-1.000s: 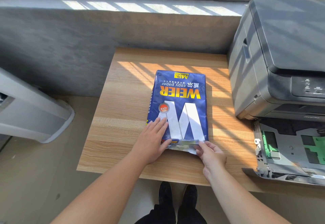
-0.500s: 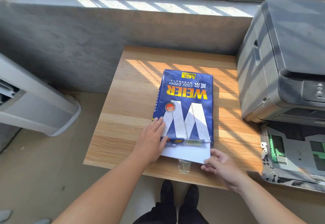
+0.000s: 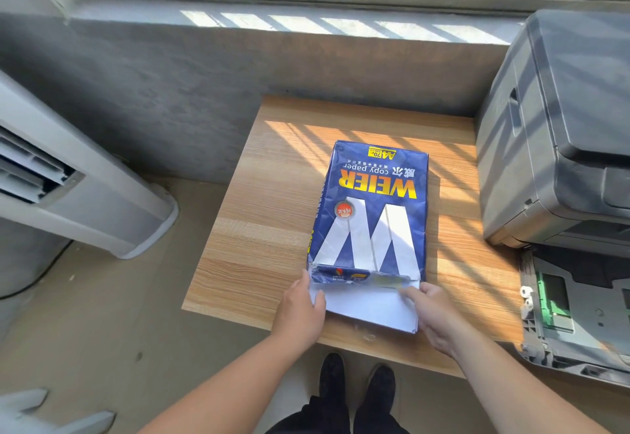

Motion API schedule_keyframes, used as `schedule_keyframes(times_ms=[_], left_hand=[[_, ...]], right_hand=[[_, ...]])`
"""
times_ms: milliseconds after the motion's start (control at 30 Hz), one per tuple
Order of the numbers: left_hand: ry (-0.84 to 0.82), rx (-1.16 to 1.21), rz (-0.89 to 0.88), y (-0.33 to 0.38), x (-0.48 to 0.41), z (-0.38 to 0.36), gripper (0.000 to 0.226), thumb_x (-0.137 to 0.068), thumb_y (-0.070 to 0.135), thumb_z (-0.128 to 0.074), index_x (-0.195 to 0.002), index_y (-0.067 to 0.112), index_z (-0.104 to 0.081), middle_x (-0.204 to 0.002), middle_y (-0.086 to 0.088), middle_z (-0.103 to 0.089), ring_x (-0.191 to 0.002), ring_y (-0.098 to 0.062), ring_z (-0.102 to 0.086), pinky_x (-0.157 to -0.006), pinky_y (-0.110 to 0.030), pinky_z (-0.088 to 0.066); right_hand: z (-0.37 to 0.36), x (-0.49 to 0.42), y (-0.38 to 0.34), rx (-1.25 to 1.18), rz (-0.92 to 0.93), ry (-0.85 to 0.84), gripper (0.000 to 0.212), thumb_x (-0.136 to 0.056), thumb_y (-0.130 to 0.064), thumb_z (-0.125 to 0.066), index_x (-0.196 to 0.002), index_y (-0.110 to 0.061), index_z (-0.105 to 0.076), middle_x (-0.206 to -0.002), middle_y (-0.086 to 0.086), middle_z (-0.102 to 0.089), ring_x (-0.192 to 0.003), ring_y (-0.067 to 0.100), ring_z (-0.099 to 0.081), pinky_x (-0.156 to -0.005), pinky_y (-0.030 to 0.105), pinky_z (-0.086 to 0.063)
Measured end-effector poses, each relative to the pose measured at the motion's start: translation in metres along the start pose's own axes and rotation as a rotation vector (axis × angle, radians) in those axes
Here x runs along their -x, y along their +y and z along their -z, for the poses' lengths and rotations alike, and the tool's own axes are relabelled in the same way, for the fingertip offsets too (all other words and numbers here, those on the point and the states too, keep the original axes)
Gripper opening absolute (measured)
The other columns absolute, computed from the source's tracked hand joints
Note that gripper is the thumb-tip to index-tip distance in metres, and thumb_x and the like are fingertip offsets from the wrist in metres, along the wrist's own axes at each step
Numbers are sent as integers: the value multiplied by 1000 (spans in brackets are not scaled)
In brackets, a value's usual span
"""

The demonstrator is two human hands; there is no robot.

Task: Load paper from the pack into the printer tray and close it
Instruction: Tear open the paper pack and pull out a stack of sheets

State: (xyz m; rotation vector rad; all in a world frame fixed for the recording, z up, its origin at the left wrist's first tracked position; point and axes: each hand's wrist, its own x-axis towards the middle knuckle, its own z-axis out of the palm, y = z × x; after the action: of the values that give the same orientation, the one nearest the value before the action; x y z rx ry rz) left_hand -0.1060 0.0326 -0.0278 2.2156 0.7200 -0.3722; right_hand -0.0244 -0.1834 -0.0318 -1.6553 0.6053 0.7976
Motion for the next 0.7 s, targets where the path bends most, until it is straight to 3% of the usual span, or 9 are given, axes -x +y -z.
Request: schedule_keyframes(times_ms=[133,233,300,367,433,500,600,700], left_hand=[[-24,107,39,-8,9,6,28,-91,26,-48,-116,30,-58,-93,0,-71,-86,-21,-65,-80,-37,-52],[-91,222,102,-16,5,12,22,-85,35,-52,-102,35,-67,-92,14,-73,-86,-13,-67,-83,-38,-54],[-136,288,131,-19,-1,16,25,-78,46,-56,-98,36,-67,-90,13,-75,-77,-11,-68,-78,-37,-55],[-161,359,157,-18,-6,18,33,-84,39,-62,-117,36,-60,-93,6,-75,-77,-14,-69,-76,-37,-56],[-186,430,165,-13,-5,18,51,-92,20,-59,-139,29,-41,-101,5,-74,-89,-16,-71,-81,-39,-57],[-207,385,90,-13,-1,17,50,-90,22,-51,-137,37,-43,-113,9,-71,-100,-15,-68,-89,-42,-55],[-225,368,100,-25,2,16,64,-75,40,-44,-137,50,-38,-131,11,-62,-114,-16,-61,-98,-47,-50],[-212,392,84,-19,19,22,55,-90,25,-56,-143,32,-40,-137,15,-53,-120,-10,-54,-104,-35,-43]], right_hand=[[7,2,7,33,55,-70,23,-92,-6,-64,-115,-2,-63,-109,18,-75,-94,32,-74,-89,54,-57],[26,17,8,-10,-81,-284,28,-92,0,-62,-119,3,-61,-113,20,-74,-102,34,-73,-87,43,-60],[36,27,5,2,-188,-439,26,-91,1,-62,-117,5,-62,-116,24,-72,-108,37,-70,-86,40,-60],[36,24,5,29,-212,-371,31,-90,-8,-66,-119,0,-60,-115,24,-72,-106,38,-70,-89,47,-58],[27,13,11,82,-148,-156,29,-91,-21,-66,-115,-7,-60,-108,18,-75,-100,37,-73,-89,51,-57],[13,11,12,176,-62,-20,20,-95,-21,-59,-109,-7,-61,-102,16,-75,-93,36,-73,-79,47,-58],[7,22,21,234,-32,24,14,-93,-17,-57,-98,-5,-62,-99,20,-74,-83,35,-73,-69,43,-58],[12,42,29,217,-52,29,20,-85,-19,-58,-90,0,-61,-85,19,-75,-67,25,-65,-62,35,-48]])
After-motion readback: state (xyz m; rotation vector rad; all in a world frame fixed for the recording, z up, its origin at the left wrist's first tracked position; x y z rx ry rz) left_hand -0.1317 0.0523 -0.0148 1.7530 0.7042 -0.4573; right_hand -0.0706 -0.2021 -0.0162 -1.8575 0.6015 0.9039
